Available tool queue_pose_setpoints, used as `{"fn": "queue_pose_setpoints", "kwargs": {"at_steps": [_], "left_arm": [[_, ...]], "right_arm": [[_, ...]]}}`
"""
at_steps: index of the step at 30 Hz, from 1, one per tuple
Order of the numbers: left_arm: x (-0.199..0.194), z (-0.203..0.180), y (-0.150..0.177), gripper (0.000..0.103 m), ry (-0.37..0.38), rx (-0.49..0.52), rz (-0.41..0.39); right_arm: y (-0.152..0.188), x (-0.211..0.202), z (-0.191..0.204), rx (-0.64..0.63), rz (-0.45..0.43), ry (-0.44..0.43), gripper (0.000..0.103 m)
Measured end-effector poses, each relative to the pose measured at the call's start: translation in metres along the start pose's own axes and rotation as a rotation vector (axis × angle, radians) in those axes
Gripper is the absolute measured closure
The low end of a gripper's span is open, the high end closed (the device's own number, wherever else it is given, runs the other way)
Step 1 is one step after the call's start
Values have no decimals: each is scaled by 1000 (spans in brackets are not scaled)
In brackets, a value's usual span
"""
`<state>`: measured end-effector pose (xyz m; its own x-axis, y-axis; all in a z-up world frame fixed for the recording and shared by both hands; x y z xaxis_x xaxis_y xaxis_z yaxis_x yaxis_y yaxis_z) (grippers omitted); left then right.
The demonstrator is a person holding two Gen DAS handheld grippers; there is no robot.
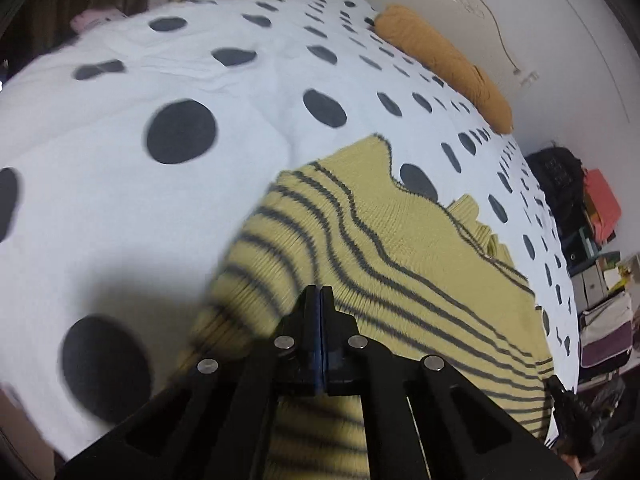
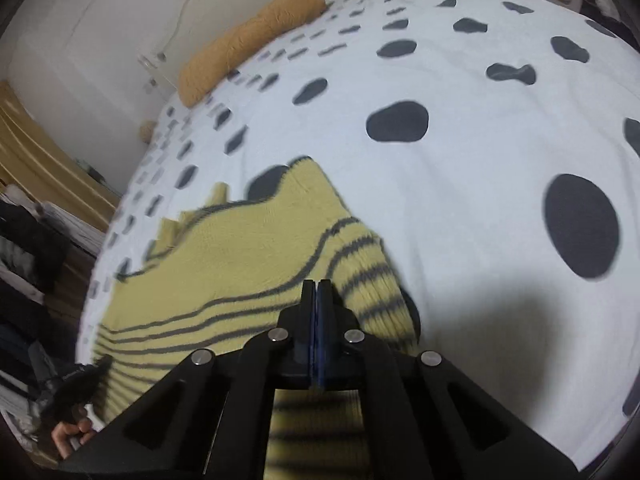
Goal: Fold large clothes
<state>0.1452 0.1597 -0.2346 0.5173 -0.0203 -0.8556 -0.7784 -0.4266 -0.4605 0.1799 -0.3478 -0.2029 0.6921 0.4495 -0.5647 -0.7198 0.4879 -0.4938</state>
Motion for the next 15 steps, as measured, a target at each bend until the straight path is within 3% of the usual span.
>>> {"fn": "queue_pose_setpoints", "kwargs": {"at_steps": [1, 3, 4, 6, 7, 9, 11, 13, 15], "left_arm": [[-14, -1, 5, 92, 9, 16, -17], [-40, -12, 24, 49, 50, 77, -43], [-45, -16, 35, 43, 54, 104, -43], [-38, -11, 57, 47, -11, 147, -30], [-32, -2, 66, 53, -34, 147, -18], [-16, 18, 72, 83, -42, 101, -7], [-21, 33, 70, 94, 12, 22, 11], [-35, 44, 68, 97, 74, -59, 32], [-50, 53, 70, 92, 72, -105, 38]], "right_arm": [[5, -12, 13, -21, -7, -39, 100], [23, -24, 43, -75, 14, -89, 99], [38, -28, 57, -112, 40, -114, 98], [64, -25, 72, -159, 96, -124, 96], [75, -22, 68, -175, 123, -88, 95], [91, -13, 42, -188, 153, 24, 100], [96, -11, 25, -112, 149, -39, 101], [92, -21, 25, -86, 139, -38, 102], [86, -32, 39, -134, 114, -9, 95]]}}
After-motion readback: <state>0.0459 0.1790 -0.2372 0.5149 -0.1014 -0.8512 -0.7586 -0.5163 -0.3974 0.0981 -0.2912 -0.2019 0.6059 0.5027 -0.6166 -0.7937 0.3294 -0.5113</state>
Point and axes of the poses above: each gripper's, at about its wrist camera, not at the fingertips, and x roughly the way its jaws point, z to its left, y to its underside, the point moved 10 cm from there along x, roughly the way its jaws point, and after that the axes turned 12 degrees about -y, right-handed, at the moved point
